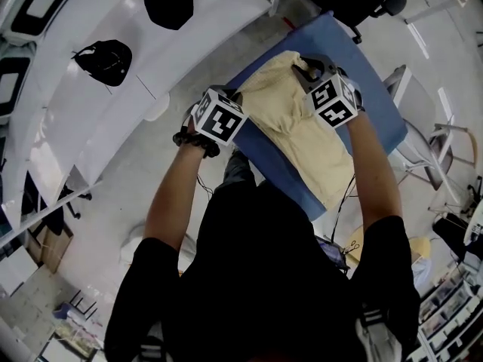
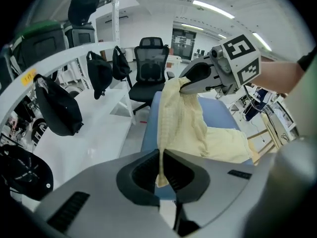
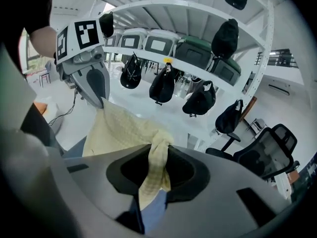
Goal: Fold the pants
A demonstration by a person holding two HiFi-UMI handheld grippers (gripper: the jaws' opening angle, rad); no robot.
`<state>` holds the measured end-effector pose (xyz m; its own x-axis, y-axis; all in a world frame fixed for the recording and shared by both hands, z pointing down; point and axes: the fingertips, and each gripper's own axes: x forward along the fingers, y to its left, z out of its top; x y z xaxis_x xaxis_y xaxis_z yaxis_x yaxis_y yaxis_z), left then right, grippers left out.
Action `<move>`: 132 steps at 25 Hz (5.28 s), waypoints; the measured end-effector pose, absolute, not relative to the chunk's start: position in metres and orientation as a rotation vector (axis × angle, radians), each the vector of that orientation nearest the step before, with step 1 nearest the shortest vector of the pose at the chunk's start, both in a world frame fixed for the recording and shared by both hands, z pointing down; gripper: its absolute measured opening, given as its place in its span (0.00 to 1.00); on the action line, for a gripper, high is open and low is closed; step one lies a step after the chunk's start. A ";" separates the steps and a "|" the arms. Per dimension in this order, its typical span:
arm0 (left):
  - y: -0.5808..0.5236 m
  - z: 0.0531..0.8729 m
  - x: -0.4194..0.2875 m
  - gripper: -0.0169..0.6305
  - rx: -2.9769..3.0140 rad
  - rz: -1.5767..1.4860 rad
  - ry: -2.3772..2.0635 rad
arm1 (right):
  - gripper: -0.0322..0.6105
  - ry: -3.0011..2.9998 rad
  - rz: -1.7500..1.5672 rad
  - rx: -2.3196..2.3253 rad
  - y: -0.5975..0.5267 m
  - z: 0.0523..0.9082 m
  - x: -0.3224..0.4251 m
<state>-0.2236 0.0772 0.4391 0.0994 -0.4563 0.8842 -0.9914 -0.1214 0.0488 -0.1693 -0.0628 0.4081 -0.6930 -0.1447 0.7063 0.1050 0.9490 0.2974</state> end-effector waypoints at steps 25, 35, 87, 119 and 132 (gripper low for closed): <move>0.054 0.517 -0.270 0.08 1.770 0.953 -1.226 | 0.18 -2.207 -0.298 0.000 -0.086 0.492 -0.217; 0.075 0.485 -0.195 0.08 1.768 1.015 -1.312 | 0.18 -2.258 -0.338 0.042 -0.060 0.467 -0.132; 0.161 0.527 0.208 0.08 1.821 1.116 -1.079 | 0.20 -2.054 -0.551 -0.228 0.015 0.526 0.224; 0.185 0.572 0.296 0.35 1.950 1.000 -0.732 | 0.41 -1.912 -0.441 -0.149 0.014 0.579 0.333; 0.150 0.585 0.236 0.35 1.851 0.985 -0.937 | 0.22 -2.211 -0.006 0.095 0.037 0.546 0.219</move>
<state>0.2362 0.1505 0.5847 0.4169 -0.2262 0.8804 -0.8680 -0.3864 0.3118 0.2193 0.0368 0.5460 -0.5960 -0.0706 0.7999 -0.0662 0.9971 0.0387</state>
